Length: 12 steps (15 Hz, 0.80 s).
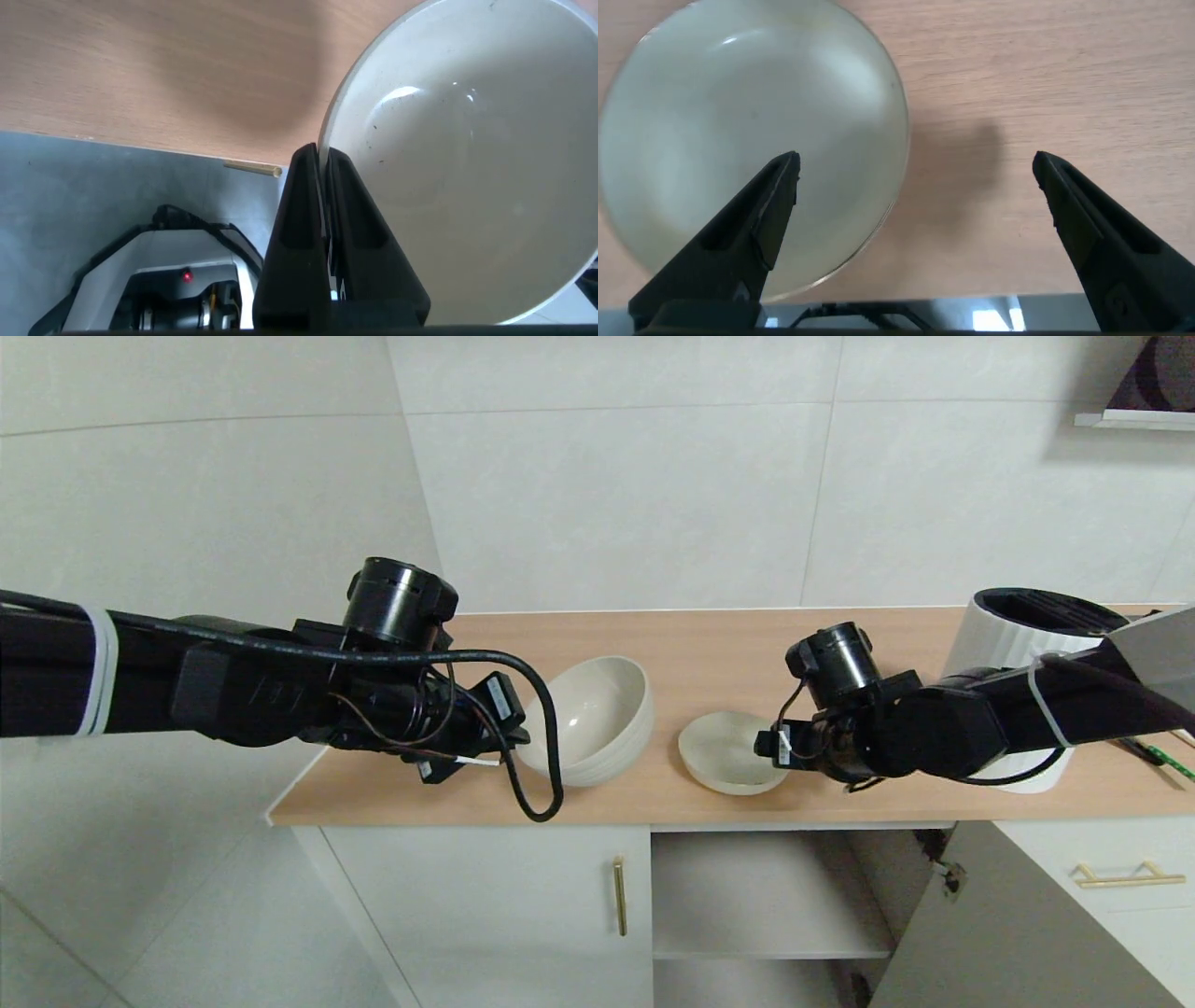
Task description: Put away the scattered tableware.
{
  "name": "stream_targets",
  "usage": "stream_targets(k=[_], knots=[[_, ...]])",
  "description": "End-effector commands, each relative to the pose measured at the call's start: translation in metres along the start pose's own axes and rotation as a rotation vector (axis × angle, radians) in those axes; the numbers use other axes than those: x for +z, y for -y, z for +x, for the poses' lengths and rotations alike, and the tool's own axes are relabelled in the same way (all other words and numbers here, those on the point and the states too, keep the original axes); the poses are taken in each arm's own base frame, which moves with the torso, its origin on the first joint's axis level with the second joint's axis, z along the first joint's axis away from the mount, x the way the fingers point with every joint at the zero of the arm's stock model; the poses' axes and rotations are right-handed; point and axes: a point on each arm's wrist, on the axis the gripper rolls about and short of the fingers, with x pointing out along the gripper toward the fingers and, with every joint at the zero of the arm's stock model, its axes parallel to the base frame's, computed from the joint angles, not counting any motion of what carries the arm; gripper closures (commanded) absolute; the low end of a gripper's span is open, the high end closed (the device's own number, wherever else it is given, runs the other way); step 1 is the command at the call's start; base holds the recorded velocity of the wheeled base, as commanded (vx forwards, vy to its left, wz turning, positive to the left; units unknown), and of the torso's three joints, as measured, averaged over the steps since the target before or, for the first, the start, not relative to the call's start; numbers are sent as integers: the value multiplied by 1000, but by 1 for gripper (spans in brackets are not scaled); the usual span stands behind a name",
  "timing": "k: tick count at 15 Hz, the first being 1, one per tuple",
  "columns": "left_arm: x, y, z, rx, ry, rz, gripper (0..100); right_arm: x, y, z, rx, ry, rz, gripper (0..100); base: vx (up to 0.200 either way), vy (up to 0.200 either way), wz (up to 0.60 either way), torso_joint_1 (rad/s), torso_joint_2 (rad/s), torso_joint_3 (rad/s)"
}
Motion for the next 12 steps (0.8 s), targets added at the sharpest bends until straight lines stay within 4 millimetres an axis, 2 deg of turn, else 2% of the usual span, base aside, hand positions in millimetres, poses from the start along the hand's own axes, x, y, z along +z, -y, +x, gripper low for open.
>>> stream_targets(k=[1, 4, 5, 12], knots=[[0, 0, -1, -1, 1, 0, 100, -4, 1, 15, -14, -8, 10, 0, 0, 0, 0, 0, 0, 0], [0, 0, 0, 1, -2, -2, 100, -5, 3, 19, -19, -12, 13, 0, 0, 0, 0, 0, 0, 0], [0, 0, 0, 1, -2, -2, 100, -4, 2, 18, -14, -12, 15, 100, 0, 0, 0, 0, 0, 0], [0, 0, -2, -2, 1, -2, 100, 2, 3, 12, -6, 6, 30, 100, 0, 0, 0, 0, 0, 0]])
